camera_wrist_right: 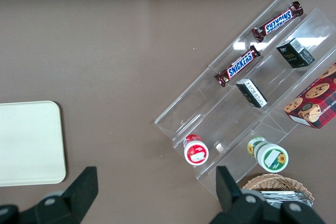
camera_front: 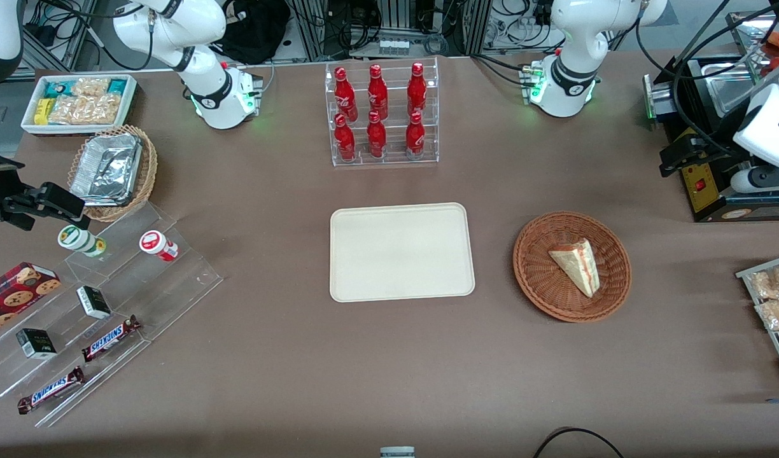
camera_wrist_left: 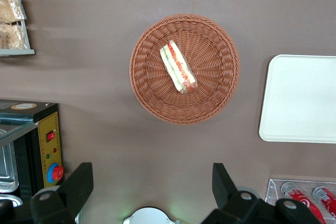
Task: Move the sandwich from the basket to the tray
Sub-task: 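Move the left gripper down over the sandwich in the wicker basket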
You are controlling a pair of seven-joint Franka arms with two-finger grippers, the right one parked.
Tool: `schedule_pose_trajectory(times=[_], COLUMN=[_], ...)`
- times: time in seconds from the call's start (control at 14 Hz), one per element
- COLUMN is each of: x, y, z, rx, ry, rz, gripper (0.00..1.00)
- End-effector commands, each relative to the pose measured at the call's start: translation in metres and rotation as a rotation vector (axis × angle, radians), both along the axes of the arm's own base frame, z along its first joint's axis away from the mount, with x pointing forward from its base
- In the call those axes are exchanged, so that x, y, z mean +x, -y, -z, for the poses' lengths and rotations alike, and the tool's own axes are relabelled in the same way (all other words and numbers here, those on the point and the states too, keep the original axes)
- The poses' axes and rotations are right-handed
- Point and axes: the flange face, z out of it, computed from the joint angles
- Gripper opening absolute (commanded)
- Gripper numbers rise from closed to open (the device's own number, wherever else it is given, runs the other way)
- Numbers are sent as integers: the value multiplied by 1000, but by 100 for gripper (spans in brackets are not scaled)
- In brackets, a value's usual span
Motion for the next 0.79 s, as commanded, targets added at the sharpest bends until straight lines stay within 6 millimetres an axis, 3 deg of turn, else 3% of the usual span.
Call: schedule_pose_trajectory(times=[0.0, 0.14, 0.29, 0.57, 0.71], x=[-8, -5, 2, 32, 36], y=[2, 2, 2, 2, 5], z=[-6, -3, 14, 76, 113], rx=[16, 18, 18, 14, 19], ry=[16, 13, -17, -61, -47], rz=[15, 18, 17, -18, -85], gripper=[100, 100, 100, 100, 100])
